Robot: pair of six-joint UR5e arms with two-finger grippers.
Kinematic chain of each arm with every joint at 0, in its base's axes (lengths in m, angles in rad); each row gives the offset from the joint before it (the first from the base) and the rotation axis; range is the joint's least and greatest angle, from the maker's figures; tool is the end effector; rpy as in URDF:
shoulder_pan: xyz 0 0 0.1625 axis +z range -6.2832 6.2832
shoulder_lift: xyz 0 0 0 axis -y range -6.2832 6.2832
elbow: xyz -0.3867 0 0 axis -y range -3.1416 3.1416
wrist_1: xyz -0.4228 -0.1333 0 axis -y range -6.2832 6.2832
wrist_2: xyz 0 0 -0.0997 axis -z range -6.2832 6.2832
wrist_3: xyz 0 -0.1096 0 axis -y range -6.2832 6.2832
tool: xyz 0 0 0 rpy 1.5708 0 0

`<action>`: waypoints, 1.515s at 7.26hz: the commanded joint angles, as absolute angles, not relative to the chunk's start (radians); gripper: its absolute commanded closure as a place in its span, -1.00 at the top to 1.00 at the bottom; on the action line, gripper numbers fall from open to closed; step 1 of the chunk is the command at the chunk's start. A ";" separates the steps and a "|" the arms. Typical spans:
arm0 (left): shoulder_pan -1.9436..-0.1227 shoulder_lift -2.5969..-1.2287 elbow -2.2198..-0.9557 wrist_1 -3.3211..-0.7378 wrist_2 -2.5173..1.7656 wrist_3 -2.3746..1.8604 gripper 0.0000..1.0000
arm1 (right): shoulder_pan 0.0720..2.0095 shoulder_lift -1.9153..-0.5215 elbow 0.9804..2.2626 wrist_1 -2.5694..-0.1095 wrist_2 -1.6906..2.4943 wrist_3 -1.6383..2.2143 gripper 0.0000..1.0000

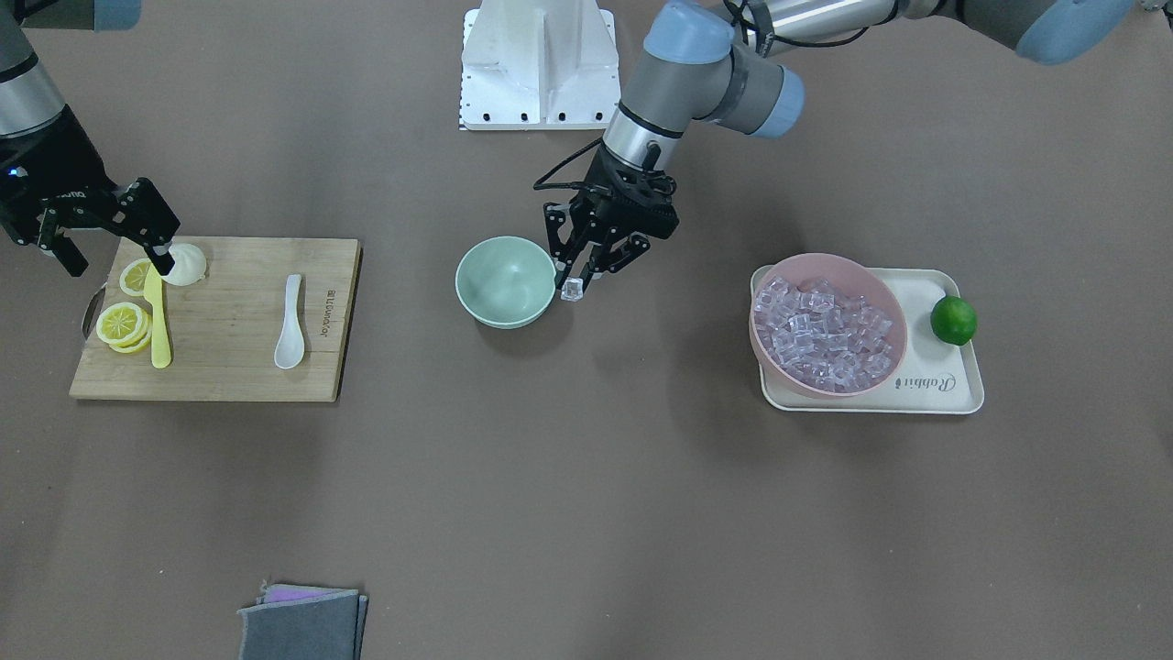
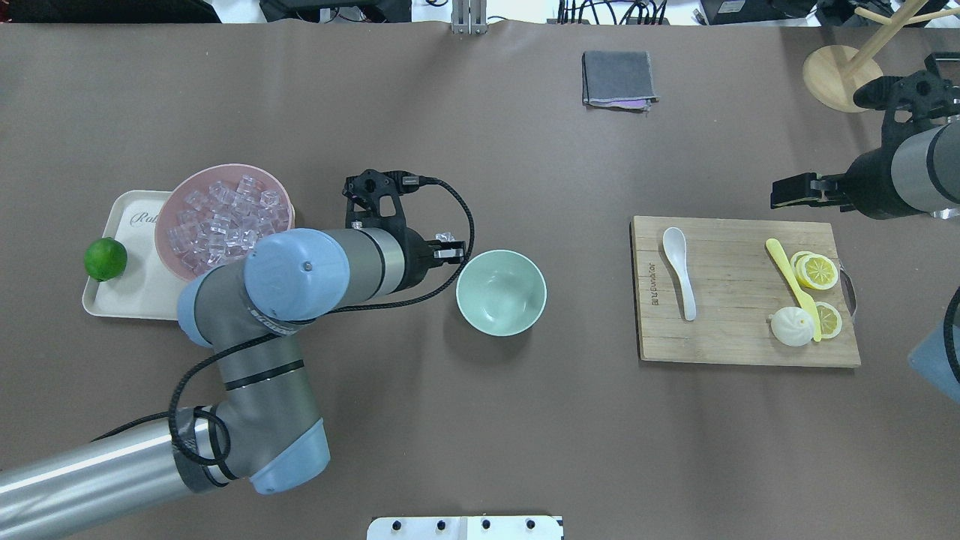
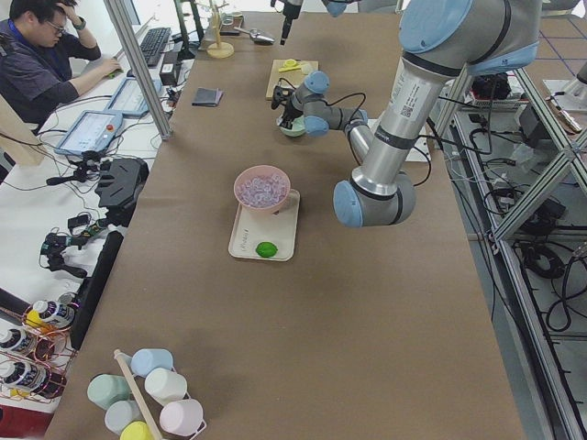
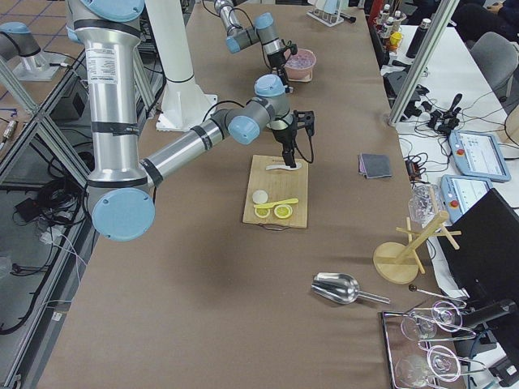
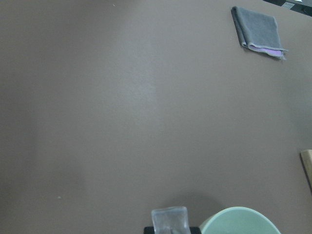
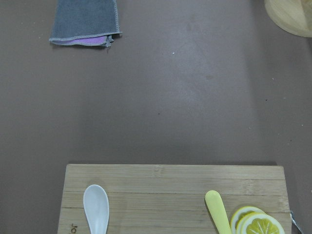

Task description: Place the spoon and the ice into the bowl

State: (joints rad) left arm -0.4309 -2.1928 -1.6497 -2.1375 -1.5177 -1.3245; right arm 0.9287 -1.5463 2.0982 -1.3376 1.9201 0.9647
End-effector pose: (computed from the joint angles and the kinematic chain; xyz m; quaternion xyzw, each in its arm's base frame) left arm 0.5622 -0.4115 0.1416 0.2168 0.5513 -0.0899 0.8006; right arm -0.2304 -0.4681 0.3298 0.1460 -0.3826 0.0805 0.9087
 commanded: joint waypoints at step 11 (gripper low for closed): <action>-0.388 -2.211 -1.697 -2.172 -1.482 -1.275 0.95 | 0.893 -1.519 2.103 -1.338 1.899 0.988 1.00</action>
